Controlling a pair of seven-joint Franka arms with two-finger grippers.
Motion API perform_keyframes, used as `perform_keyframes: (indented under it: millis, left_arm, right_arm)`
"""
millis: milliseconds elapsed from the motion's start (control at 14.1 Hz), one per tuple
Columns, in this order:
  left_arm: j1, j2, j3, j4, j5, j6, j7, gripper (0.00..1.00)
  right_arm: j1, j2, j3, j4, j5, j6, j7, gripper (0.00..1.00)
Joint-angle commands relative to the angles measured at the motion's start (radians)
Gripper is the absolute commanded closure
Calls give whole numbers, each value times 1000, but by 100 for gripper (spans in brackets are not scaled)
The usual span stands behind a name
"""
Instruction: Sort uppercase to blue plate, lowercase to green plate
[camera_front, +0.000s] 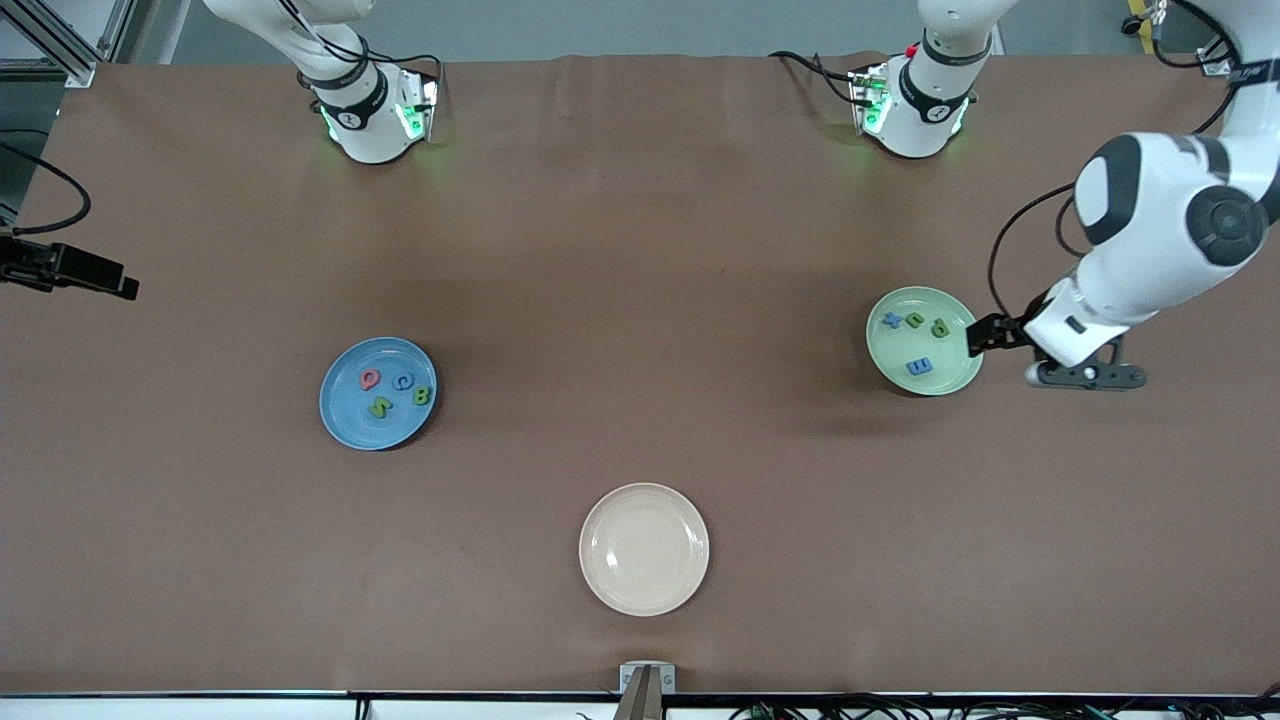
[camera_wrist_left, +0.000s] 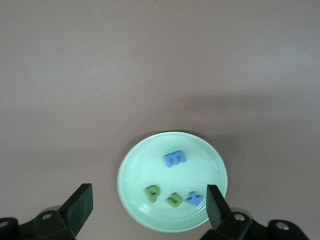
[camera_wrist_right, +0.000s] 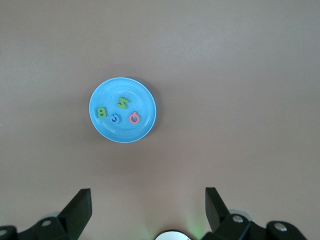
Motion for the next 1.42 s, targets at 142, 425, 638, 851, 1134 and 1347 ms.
perform_keyframes:
  millis: [142,425,638,851,1134,1347]
  left_arm:
    - [44,-48,1,253,-29,-317,34,0]
    - [44,-85,-2,353,-46,-447,32,0]
    - [44,-90,-2,456,-85,-524,32,0]
    - [44,-90,-3,534,-88,-603,32,0]
    - [27,-91,0,547,-88,-618,32,0]
    - [-78,-85,88,547,-86,-617,31,0]
  right_arm:
    - [-32,-47,17,-46,-5,6,-2,0]
    - [-32,-54,15,-44,-5,15,-3,0]
    - [-32,-54,17,-44,-5,16,-3,0]
    - [-31,-52,17,-46,-5,19,-3,0]
    - [-31,-50,17,-46,-4,20,-3,0]
    - [-31,-50,17,-46,-4,23,-3,0]
